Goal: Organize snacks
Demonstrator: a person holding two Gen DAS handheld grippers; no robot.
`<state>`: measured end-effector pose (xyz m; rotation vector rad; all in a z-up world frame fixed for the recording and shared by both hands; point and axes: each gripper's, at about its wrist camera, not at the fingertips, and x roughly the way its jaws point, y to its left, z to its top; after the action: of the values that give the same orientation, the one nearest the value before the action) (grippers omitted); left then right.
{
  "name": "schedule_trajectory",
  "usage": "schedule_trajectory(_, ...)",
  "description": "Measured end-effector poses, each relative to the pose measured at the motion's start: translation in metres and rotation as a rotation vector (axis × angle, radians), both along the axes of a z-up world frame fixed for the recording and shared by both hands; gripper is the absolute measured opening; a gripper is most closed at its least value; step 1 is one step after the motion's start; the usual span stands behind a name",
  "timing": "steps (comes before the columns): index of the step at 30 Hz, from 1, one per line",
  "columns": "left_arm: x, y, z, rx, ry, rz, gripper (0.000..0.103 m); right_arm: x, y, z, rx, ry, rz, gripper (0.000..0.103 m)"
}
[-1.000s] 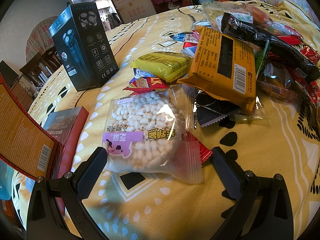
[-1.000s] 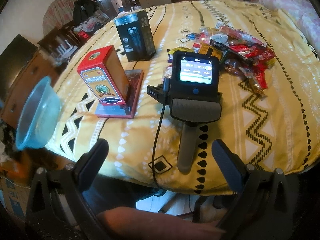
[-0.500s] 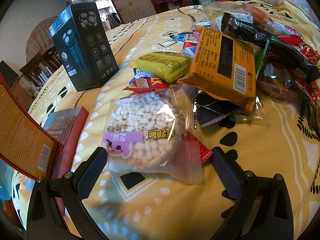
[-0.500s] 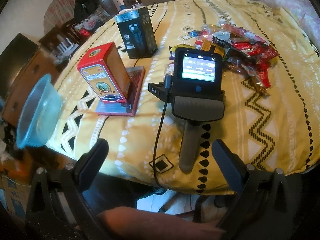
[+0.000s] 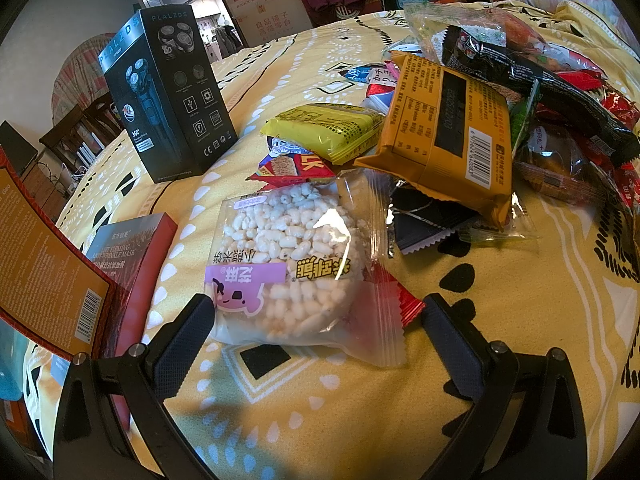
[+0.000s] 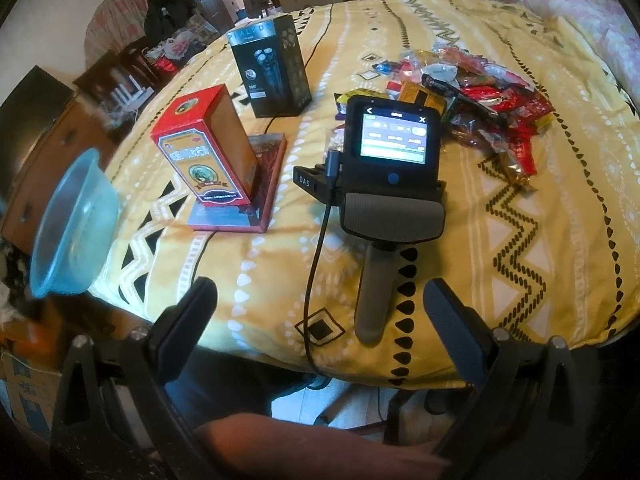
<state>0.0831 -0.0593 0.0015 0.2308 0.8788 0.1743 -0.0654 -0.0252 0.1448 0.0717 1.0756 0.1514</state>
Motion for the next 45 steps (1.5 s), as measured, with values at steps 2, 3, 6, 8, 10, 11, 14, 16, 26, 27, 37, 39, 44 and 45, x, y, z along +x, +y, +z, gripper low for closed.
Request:
schedule_trajectory(2, 0.0, 0.0, 0.0001, 0.0, 0.0, 0.0, 0.103, 0.0002, -0.0005, -0.0003, 0.0, 0.004, 0.0, 0.103)
schedule_trajectory(3, 0.0, 0.0, 0.0, 0.0, 0.0, 0.0, 0.103, 0.0001, -0.0004, -0.0002, 0.001, 0.002, 0.0, 0.103)
schedule_trajectory(6, 0.0, 0.0, 0.0001, 0.0, 0.0, 0.0, 0.103, -0.0003, -0.0006, -0.0001, -0.002, -0.001, -0.005, 0.103)
schedule_trajectory(8, 0.0, 0.0, 0.0, 0.0, 0.0, 0.0, 0.103, -0.0003, -0.0006, -0.0003, -0.005, 0.002, -0.006, 0.103)
schedule_trajectory(10, 0.0, 0.0, 0.0, 0.0, 0.0, 0.0, 0.103, -0.0001, -0.0004, -0.0009, -0.002, 0.002, -0.006, 0.103)
schedule_trajectory(11, 0.0, 0.0, -0.0001, 0.0, 0.0, 0.0, 0.103, -0.0001, -0.0004, -0.0009, -0.001, 0.001, -0.006, 0.103)
schedule_trajectory(14, 0.0, 0.0, 0.0, 0.0, 0.0, 0.0, 0.103, -0.0003, -0.0006, -0.0008, -0.004, 0.001, -0.008, 0.103)
schedule_trajectory(16, 0.0, 0.0, 0.0, 0.0, 0.0, 0.0, 0.103, -0.0005, -0.0011, -0.0009, -0.004, -0.002, -0.01, 0.103)
schedule_trajectory(26, 0.0, 0.0, 0.0001, 0.0, 0.0, 0.0, 0.103, 0.0008, -0.0025, -0.0029, -0.004, 0.002, -0.016, 0.103)
schedule_trajectory(27, 0.0, 0.0, 0.0001, 0.0, 0.0, 0.0, 0.103, 0.0005, -0.002, -0.0027, -0.005, 0.003, -0.016, 0.103)
schedule_trajectory(37, 0.0001, 0.0, 0.0, 0.0, 0.0, 0.0, 0.103, 0.0001, -0.0024, -0.0064, -0.003, 0.008, -0.017, 0.103)
schedule_trajectory(39, 0.0001, 0.0, 0.0, 0.0, 0.0, 0.0, 0.103, 0.0004, -0.0026, -0.0071, -0.003, 0.007, -0.017, 0.103)
schedule_trajectory(44, 0.0001, 0.0, 0.0001, 0.0, 0.0, 0.0, 0.103, 0.0011, -0.0022, -0.0083, -0.002, 0.014, -0.013, 0.103)
schedule_trajectory(45, 0.0, 0.0, 0.0001, 0.0, 0.0, 0.0, 0.103, 0.0014, -0.0018, -0.0087, -0.002, 0.016, -0.011, 0.103)
